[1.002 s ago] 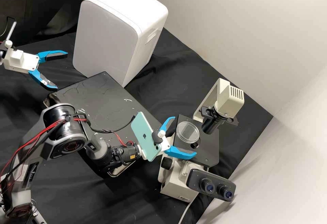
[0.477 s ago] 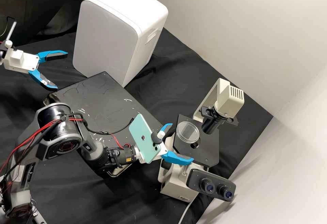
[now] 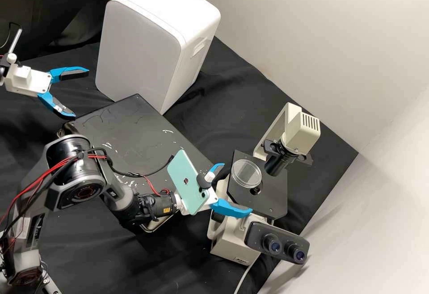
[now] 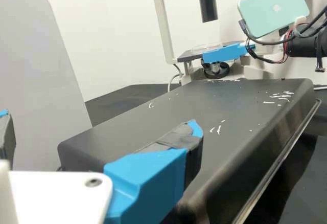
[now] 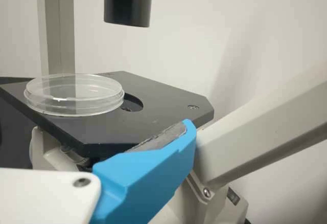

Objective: Place the petri dish on the microscope

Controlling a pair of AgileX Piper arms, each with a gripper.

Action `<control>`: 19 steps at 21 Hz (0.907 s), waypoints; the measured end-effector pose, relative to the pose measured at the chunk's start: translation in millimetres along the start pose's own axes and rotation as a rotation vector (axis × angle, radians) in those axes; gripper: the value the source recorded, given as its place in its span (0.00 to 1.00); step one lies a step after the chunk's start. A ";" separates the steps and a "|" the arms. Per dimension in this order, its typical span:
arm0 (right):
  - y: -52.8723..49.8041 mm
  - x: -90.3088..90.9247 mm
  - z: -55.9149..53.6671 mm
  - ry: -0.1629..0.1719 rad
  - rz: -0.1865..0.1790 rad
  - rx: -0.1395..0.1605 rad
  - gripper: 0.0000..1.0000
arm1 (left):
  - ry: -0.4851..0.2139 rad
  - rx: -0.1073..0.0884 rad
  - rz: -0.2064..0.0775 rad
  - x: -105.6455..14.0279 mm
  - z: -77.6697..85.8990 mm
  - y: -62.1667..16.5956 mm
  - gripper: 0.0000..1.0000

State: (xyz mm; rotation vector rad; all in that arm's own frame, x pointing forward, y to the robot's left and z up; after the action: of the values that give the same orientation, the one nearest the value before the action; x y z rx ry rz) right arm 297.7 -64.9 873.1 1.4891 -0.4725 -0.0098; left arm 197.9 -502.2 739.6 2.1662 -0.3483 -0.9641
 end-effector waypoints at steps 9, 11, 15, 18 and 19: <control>12.7 -17.1 4.6 -0.013 0.028 0.017 1.00 | 0.000 0.000 0.000 0.0 0.0 0.0 1.00; 19.1 -23.8 5.8 -0.015 0.049 0.044 1.00 | 0.000 0.000 0.000 0.0 0.0 0.0 1.00; 24.5 -27.4 1.2 0.023 0.078 0.071 1.00 | 0.004 -0.001 0.000 -0.8 0.2 -0.2 1.00; 21.6 -27.8 -4.0 0.055 0.060 0.066 1.00 | 0.014 0.009 0.017 -2.3 0.4 3.5 1.00; 20.0 -28.0 -6.6 0.072 0.047 0.067 1.00 | 0.021 0.008 0.023 -3.1 0.3 4.6 1.00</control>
State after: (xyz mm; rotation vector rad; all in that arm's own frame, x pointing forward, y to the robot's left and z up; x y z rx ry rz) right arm 268.7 -48.4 883.8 1.5385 -0.4526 0.0972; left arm 195.8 -504.0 744.4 2.1738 -0.3671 -0.9275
